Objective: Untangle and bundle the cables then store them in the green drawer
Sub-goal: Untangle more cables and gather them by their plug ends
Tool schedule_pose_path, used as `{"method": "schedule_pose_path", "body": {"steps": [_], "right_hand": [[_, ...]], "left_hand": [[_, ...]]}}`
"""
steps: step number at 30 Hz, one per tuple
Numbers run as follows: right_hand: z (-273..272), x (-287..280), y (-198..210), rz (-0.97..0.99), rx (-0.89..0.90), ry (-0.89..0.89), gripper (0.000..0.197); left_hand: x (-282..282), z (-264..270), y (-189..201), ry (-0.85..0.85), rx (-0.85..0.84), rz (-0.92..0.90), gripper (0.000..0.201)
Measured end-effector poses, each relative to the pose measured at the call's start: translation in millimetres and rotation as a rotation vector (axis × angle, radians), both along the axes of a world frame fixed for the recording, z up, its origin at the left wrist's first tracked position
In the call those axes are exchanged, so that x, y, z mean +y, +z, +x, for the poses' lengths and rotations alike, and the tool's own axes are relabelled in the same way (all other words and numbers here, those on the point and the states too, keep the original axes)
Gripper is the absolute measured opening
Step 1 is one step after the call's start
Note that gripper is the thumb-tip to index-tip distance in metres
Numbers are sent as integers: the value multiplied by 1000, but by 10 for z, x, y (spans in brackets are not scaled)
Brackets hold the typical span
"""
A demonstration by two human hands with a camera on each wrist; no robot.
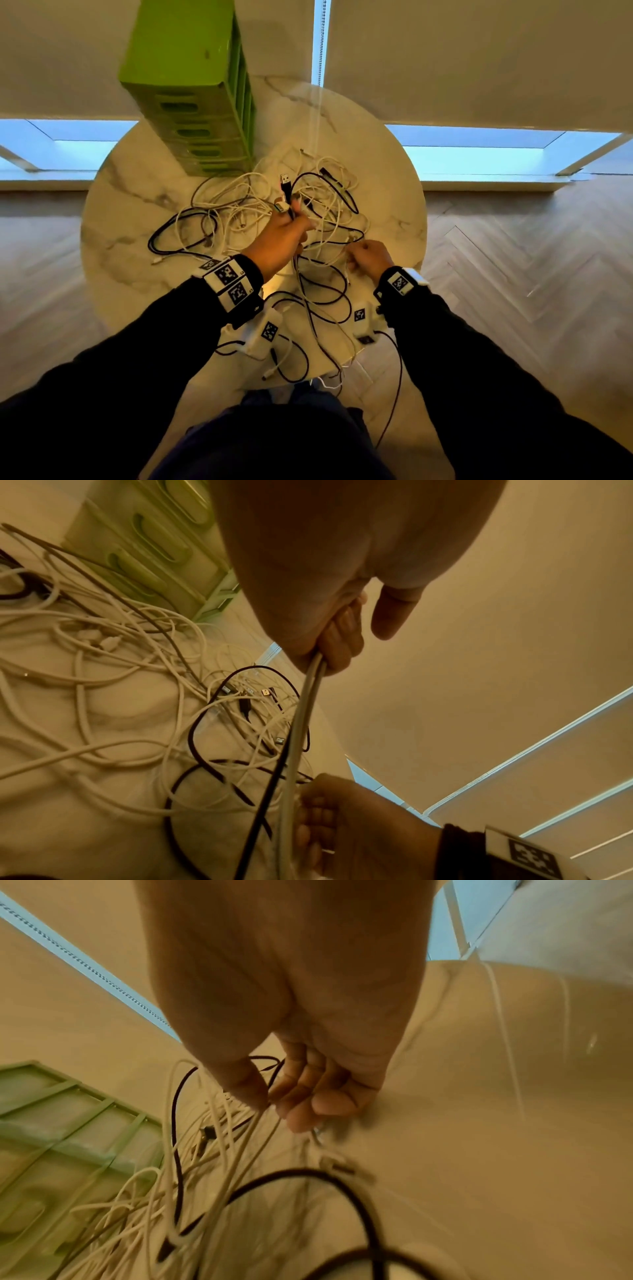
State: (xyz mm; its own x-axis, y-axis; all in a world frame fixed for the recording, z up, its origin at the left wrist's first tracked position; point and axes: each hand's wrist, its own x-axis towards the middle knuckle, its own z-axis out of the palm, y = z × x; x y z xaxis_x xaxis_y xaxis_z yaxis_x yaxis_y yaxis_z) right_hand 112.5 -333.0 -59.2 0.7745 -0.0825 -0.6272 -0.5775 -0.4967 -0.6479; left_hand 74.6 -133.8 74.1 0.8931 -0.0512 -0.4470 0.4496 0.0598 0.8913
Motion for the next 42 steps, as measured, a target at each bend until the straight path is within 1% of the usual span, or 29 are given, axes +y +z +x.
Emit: {"method": "schedule_pose_path", "body": {"steps": [2, 3, 4, 6, 8, 10, 12, 14, 15, 16, 17, 19, 22, 23, 25, 27, 29, 30, 32, 33, 35, 37, 39, 41, 42], "right_hand": [[125, -137, 7, -4, -20, -107, 46], [195, -219, 51, 29, -32, -193, 46], [255, -282, 107, 73, -46, -293, 41], [341, -393, 315, 95, -108, -451, 33], [395, -428, 565, 101, -258, -495, 19], [371, -337, 878, 159, -450, -420, 4], [274, -156, 1177, 249, -578, -239, 4], [94, 73, 1405, 328, -642, -23, 6], [-11, 187, 1487, 340, -669, 68, 6], [-117, 292, 1538, 331, -691, 146, 6], [-211, 378, 1568, 299, -707, 207, 6], [-366, 528, 1603, 237, -722, 295, 5], [-492, 665, 1606, 210, -754, 356, 21], [-523, 699, 1613, 201, -763, 365, 20], [-570, 742, 1630, 191, -768, 380, 12], [-600, 774, 1661, 187, -762, 390, 6], [-625, 793, 1668, 148, -754, 403, 7], [-628, 790, 1646, 92, -747, 419, 10], [-617, 728, 1535, -66, -712, 483, 16], [-615, 695, 1471, -122, -690, 523, 18], [-611, 633, 1333, -160, -665, 611, 21], [-601, 577, 1226, -235, -615, 727, 24], [-596, 515, 1128, -289, -514, 815, 32], [-602, 387, 995, -340, -389, 817, 41], [-610, 306, 918, -372, -330, 792, 44]], "left_hand": [[6, -6, -15, -4, -10, 12, 36], [5, -1, -15, -3, -13, 7, 35], [7, 4, -15, -3, -13, 3, 34], [2, 22, -24, -6, -6, -6, 30], [1, 47, -48, -10, -1, -26, 25], [-21, 63, -57, 7, 11, -73, 22], [-57, 75, -46, 68, 42, -149, 21], [-80, 76, -14, 121, 75, -250, 18], [-83, 73, 14, 120, 75, -306, 15], [-84, 63, 30, 103, 67, -347, 13], [-83, 50, 44, 84, 55, -364, 15], [-89, 14, 80, 55, 21, -324, 37], [-55, -36, 33, 51, -25, -271, 73], [-24, -47, 8, 65, -35, -277, 82], [41, -106, 15, 89, -22, -277, 89], [73, -170, 36, 95, -45, -240, 92], [88, -224, 75, 77, -76, -181, 75], [112, -229, 89, 90, -93, -140, 70], [179, -222, 131, 156, -172, -115, 60], [233, -216, 166, 194, -223, -132, 55], [329, -184, 230, 247, -288, -180, 52], [436, -152, 329, 280, -315, -251, 52], [574, -113, 450, 316, -320, -366, 52], [765, -38, 576, 361, -327, -414, 54], [867, 5, 641, 383, -339, -397, 54]]}}
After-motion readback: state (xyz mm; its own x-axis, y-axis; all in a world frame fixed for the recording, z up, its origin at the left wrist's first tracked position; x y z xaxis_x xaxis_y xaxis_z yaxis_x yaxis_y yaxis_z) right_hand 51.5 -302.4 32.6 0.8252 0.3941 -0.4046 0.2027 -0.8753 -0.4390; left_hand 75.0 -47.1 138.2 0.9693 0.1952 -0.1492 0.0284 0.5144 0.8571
